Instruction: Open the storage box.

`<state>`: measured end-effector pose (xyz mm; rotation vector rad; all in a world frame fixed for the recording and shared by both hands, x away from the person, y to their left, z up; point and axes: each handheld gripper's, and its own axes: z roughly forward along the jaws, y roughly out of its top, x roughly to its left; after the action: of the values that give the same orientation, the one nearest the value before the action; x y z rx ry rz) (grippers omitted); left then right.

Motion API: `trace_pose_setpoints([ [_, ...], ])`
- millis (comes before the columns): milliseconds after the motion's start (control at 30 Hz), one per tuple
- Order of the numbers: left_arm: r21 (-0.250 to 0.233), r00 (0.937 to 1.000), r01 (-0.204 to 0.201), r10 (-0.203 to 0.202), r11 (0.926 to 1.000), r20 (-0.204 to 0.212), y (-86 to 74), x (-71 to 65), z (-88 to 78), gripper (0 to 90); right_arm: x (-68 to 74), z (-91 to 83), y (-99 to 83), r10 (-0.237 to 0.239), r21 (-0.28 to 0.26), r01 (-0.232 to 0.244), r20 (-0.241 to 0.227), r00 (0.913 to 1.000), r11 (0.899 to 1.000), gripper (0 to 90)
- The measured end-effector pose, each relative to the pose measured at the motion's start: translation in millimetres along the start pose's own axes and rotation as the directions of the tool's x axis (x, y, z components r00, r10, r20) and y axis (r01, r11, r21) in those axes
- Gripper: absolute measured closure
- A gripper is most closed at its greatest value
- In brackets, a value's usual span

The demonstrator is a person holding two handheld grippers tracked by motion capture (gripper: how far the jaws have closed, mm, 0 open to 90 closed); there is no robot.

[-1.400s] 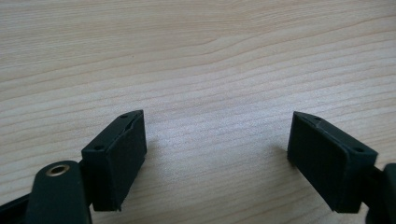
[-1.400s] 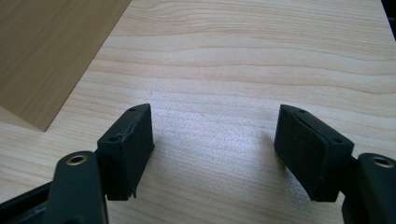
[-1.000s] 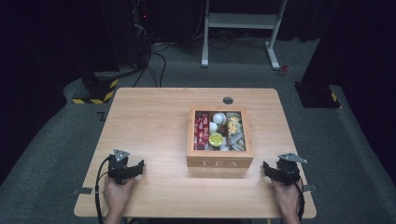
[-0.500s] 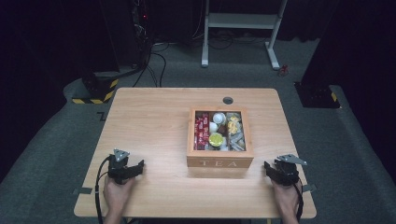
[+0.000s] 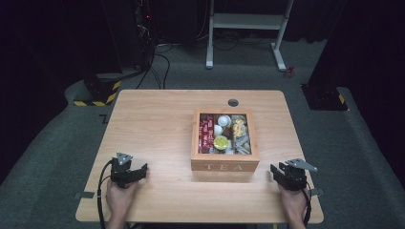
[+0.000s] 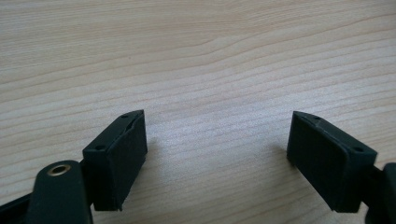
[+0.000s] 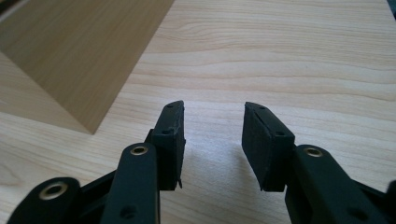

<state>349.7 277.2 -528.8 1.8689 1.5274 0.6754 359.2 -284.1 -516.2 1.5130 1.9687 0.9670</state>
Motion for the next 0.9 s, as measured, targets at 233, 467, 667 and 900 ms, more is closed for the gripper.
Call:
trace_pose_setpoints([
  [233,-0.002,1.0,-0.004,0.004,1.0,0.002,0.5,0.2,0.7,20.4,9.5,6.4,2.4,-0.048,0.018,0.049,-0.036,0.9982,0.999,63.7],
  [467,-0.001,1.0,-0.005,0.005,1.0,0.002,0.5,0.2,0.7,20.4,19.9,3.2,4.0,-0.059,-0.013,0.059,-0.074,0.9955,0.998,65.1],
  [667,-0.002,1.0,-0.005,0.005,1.0,0.001,0.3,0.0,0.5,20.5,26.5,3.0,2.6,-0.089,-0.001,0.089,-0.096,0.9914,0.996,69.9],
  [900,-0.002,1.0,-0.006,0.006,1.0,0.001,0.3,0.0,0.5,20.5,36.4,1.6,-1.6,-0.111,0.006,0.113,-0.139,0.984,0.994,81.1],
])
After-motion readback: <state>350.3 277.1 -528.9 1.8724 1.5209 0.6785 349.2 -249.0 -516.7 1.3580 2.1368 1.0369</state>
